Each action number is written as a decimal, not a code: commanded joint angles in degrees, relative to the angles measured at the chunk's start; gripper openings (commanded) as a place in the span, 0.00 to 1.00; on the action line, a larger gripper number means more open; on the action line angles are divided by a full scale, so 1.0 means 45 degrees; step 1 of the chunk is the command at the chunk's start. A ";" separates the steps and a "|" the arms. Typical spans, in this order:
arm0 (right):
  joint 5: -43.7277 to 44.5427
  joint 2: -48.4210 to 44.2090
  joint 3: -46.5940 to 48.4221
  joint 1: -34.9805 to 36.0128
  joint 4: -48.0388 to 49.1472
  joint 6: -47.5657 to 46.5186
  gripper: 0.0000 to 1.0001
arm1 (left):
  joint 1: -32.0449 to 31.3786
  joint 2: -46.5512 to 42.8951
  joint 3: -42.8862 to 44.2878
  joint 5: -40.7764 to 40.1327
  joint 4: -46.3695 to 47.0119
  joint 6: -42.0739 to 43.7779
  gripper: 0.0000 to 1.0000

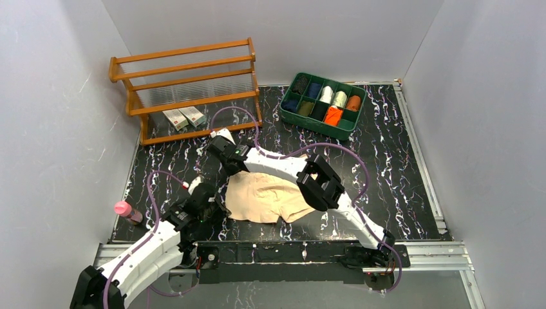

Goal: Roll the underwear
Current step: Fold the underwear at the center of the board.

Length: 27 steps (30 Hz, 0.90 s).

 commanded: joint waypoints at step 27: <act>-0.3417 -0.3388 -0.2476 -0.1734 0.1520 0.0038 0.68 | -0.0132 -0.0572 0.0578 -0.1518 -0.1787 -0.0150 0.52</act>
